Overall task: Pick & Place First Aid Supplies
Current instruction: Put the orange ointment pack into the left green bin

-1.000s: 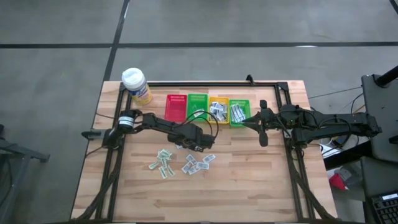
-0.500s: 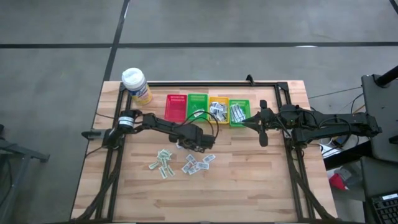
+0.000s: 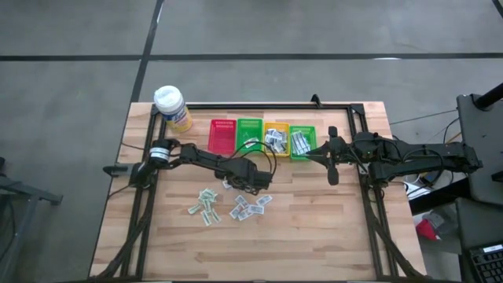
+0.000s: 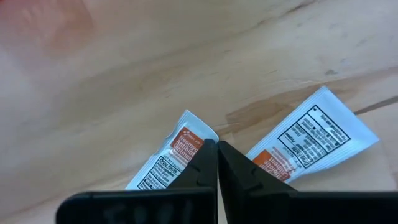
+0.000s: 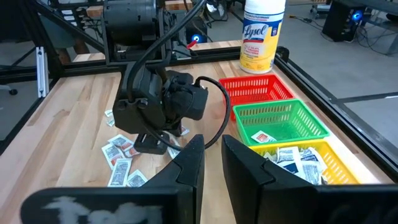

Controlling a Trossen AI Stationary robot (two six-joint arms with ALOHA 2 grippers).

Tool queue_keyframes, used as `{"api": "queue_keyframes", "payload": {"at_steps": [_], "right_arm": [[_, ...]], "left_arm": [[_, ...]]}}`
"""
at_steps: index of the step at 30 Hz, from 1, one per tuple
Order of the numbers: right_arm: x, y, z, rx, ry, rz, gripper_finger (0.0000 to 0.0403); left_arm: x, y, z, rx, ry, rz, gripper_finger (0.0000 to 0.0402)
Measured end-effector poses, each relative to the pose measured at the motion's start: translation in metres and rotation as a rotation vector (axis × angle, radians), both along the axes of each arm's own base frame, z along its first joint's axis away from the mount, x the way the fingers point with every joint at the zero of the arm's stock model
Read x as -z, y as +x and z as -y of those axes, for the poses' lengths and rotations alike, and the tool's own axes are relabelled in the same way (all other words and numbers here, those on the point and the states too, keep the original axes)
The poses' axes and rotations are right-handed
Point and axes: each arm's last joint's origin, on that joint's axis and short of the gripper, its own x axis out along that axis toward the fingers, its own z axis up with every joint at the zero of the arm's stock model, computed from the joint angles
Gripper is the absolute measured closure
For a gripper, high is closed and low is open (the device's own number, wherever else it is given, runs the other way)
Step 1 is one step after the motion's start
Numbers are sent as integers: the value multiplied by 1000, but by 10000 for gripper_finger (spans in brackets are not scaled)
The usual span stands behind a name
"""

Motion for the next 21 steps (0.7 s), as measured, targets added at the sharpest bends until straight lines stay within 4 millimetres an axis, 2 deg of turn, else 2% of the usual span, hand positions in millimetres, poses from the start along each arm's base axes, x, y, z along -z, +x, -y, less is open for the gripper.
{"api": "queue_keyframes", "payload": {"at_steps": [9, 15, 21], "right_arm": [[0, 0, 0, -1, -2, 1, 351], [0, 0, 0, -1, -2, 0, 351], [0, 0, 0, -1, -3, 0, 351]], "left_arm": [[-13, -4, -6, 33, 95, 11, 401], [-14, -4, -4, 49, 68, 13, 401], [-31, -6, -4, 70, 49, 53, 401]]}}
